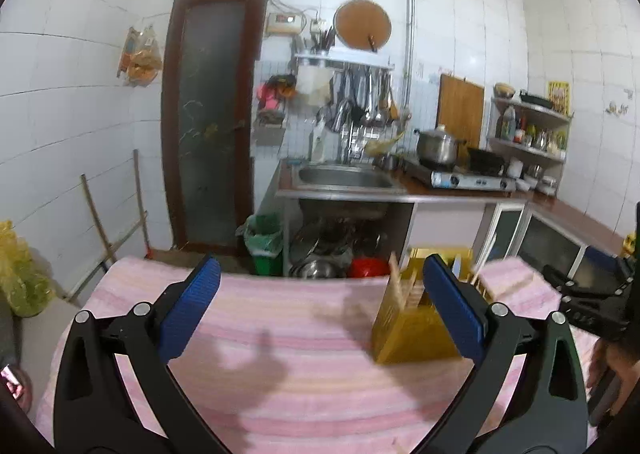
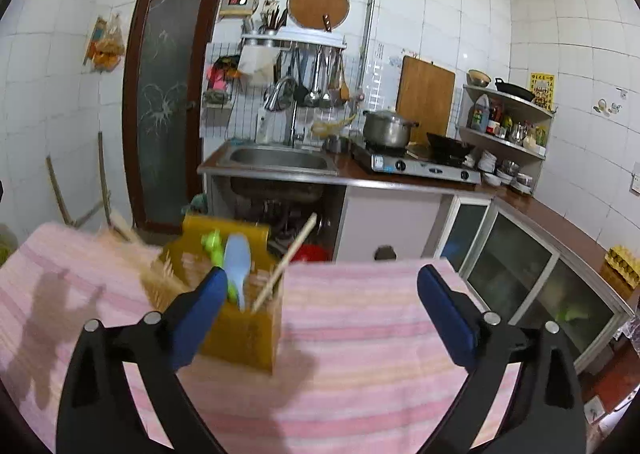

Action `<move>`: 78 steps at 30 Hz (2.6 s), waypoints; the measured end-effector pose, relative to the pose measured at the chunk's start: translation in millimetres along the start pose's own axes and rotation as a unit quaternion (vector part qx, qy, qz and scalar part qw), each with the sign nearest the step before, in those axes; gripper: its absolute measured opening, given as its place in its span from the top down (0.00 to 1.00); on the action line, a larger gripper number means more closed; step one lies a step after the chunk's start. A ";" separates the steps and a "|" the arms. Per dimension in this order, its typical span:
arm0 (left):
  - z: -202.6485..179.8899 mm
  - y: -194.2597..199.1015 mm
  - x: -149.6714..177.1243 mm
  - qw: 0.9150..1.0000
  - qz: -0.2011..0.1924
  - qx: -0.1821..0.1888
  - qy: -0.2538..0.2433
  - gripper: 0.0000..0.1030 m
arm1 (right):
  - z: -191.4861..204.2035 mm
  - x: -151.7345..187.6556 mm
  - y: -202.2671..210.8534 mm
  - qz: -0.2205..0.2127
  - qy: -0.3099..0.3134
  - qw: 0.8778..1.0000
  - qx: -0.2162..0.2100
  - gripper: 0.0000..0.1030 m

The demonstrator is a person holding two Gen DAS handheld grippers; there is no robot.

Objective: Organize utensils
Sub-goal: 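Lower both tools back toward the remaining utensils on the table, then close the left tool on the grey spoon while the right tool grasps a chopstick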

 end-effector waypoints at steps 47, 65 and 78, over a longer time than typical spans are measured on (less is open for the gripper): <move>79.2 -17.0 245.6 0.964 0.259 -0.049 0.026 0.05 | 146.2 204.7 5.7 0.203 0.077 0.968 -0.123 0.30; -11.4 -9.5 241.5 0.962 0.271 0.032 -0.008 0.05 | 68.2 202.0 18.2 0.219 -0.006 0.968 -0.122 0.94; -99.9 7.3 272.5 0.941 0.320 0.090 -0.065 0.29 | -7.5 236.2 27.2 0.235 -0.042 0.968 -0.075 0.94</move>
Point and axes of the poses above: each gripper's, at about its wrist camera, not at the fingertips, and y roughly against the way its jaws point, z to its left, x to its underside, the point moved 9 cm from there along -y, roughly the way its jaws point, and after that the axes turned 2 degrees about -y, right-handed, at the moved point
